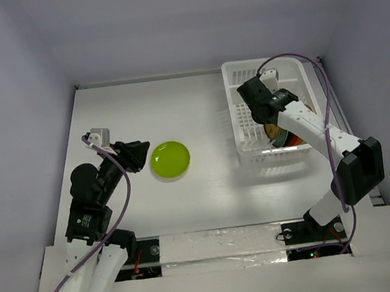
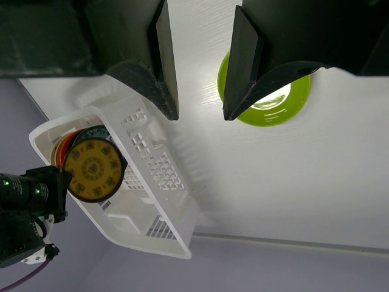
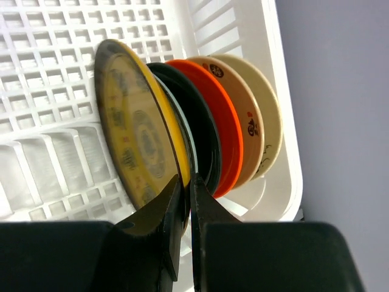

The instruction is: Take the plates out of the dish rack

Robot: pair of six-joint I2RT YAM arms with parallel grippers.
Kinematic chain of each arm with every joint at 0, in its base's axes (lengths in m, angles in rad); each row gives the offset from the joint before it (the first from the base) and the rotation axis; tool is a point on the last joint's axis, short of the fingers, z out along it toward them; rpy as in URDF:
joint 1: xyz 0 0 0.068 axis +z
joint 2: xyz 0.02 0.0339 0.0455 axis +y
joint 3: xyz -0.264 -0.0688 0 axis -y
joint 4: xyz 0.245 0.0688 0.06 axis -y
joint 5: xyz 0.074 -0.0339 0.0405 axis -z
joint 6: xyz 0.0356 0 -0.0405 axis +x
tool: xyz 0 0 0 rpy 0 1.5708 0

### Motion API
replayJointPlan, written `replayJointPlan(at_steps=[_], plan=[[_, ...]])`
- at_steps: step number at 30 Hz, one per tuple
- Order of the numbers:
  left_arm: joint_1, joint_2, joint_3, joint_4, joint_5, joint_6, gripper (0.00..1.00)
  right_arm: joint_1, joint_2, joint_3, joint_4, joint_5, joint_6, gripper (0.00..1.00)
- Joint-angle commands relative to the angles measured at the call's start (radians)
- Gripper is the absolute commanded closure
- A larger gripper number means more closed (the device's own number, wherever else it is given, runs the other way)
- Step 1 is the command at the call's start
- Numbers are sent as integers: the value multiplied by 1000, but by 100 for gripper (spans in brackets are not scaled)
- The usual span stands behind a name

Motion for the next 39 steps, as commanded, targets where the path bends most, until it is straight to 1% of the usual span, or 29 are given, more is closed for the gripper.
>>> replayJointPlan(at_steps=[1, 3, 4, 6, 8, 9, 11, 12, 14, 15, 16, 18, 19, 21, 23, 25, 30, 37, 39], plan=[[-3, -8, 42, 33, 2, 9, 67, 42, -37, 83, -18, 65, 19, 100], [-3, -8, 42, 33, 2, 7, 67, 66, -91, 132, -44, 78, 32, 100], [-3, -7, 42, 33, 2, 7, 67, 100, -129, 169, -48, 79, 40, 100], [-3, -5, 42, 33, 2, 6, 67, 141, -169, 189, -21, 58, 37, 100], [-3, -7, 42, 33, 2, 6, 67, 212, -211, 180, 39, -14, 22, 100], [-3, -7, 42, 33, -3, 6, 67, 235, -240, 153, 110, -42, 22, 100], [-3, -5, 43, 29, -9, 6, 67, 266, -258, 118, 186, -132, 26, 100], [-3, -5, 43, 28, -12, 6, 67, 286, -261, 82, 253, -160, 54, 100], [-3, -4, 43, 27, -16, 6, 67, 301, -251, 38, 342, -293, 75, 100], [-3, -2, 43, 27, -16, 6, 67, 318, -240, 16, 432, -341, 88, 100], [-3, -4, 43, 28, -16, 6, 67, 327, -204, -14, 477, -435, 100, 100], [-3, -2, 43, 27, -18, 6, 67, 361, -142, -22, 568, -503, 132, 100], [-3, -2, 42, 27, -18, 6, 67, 372, -67, -7, 583, -534, 143, 100], [-3, -5, 42, 27, -23, 6, 67, 393, 8, 25, 603, -550, 170, 100], [-3, -5, 42, 28, -23, 6, 67, 406, 92, 44, 646, -621, 195, 100], [-3, -2, 42, 30, -21, 6, 67, 406, 137, 48, 708, -692, 220, 100], [-3, 1, 40, 30, -16, 6, 67, 406, 211, -7, 814, -714, 301, 100], [-3, 2, 39, 35, -7, 1, 67, 406, 261, -73, 869, -700, 345, 99], [-3, -1, 37, 36, -9, 1, 67, 406, 283, -68, 857, -706, 355, 98]])
